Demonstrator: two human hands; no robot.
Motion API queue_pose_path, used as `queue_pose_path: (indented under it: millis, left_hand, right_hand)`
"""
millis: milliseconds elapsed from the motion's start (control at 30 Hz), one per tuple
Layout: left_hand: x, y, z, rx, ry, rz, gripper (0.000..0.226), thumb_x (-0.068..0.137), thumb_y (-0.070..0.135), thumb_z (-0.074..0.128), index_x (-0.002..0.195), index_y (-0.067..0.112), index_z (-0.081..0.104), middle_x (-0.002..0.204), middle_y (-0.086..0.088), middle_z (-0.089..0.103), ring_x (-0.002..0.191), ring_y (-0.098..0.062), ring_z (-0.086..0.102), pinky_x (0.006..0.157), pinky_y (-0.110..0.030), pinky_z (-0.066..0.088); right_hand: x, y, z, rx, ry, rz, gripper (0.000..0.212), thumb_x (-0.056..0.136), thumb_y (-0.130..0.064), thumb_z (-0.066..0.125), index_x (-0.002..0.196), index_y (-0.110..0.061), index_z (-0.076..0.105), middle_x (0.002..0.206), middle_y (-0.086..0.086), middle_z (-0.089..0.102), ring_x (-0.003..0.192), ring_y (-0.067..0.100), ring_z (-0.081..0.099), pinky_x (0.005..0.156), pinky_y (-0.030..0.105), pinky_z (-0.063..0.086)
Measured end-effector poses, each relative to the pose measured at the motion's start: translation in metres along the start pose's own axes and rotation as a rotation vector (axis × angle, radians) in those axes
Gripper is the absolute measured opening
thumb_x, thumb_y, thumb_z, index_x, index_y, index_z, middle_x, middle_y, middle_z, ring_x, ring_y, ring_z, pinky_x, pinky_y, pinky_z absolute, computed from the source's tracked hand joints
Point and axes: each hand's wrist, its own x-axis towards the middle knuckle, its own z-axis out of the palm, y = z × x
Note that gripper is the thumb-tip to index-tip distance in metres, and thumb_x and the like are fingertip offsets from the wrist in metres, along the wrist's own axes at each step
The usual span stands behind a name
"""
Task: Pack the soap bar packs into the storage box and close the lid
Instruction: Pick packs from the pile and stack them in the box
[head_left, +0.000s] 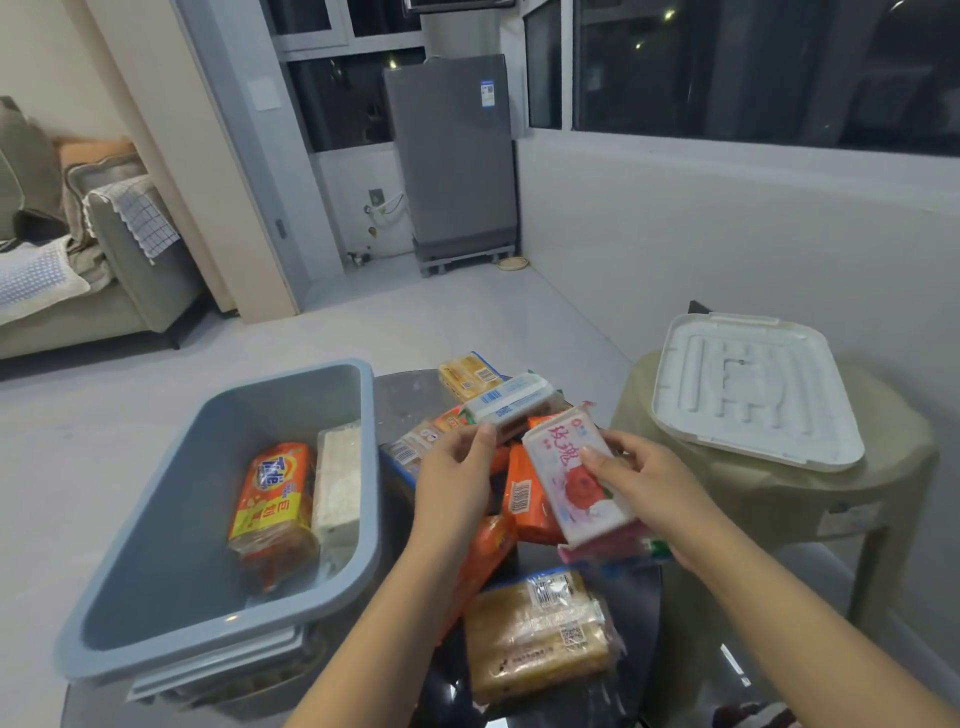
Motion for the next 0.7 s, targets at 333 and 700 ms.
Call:
queue_pose_path:
  millis: [333, 700]
  left_hand:
    - [0.08, -0.006, 0.044, 0.325, 0.052, -0.025, 0.041, 0.093, 0.025, 0.053, 0.131, 0.01, 0.054, 0.135, -0.01, 0.057, 0.124, -0.025, 0.052, 0.103, -0.037, 0.042]
    - [0.114, -0.018, 0.041, 0.496, -0.156, -0.074, 0.054, 0.074, 0.014, 0.075, 0.125, 0.025, 0.061, 0.126, -0.011, 0.062, 0.109, -0.03, 0.062, 0.094, -0.044, 0.052]
  right_hand:
    - [0.04, 0.0, 0.017, -0.055, 0.194, -0.034, 0.042, 0.087, -0.034, 0.06, 0.125, -0.018, 0.053, 0.109, 0.008, 0.067, 0.092, 0.023, 0.068, 0.081, 0.041, 0.055]
    - [0.051, 0.005, 0.008, -0.03, 0.29, 0.019, 0.039, 0.088, -0.038, 0.055, 0.122, -0.019, 0.055, 0.112, 0.006, 0.066, 0.098, 0.023, 0.065, 0.087, 0.046, 0.052]
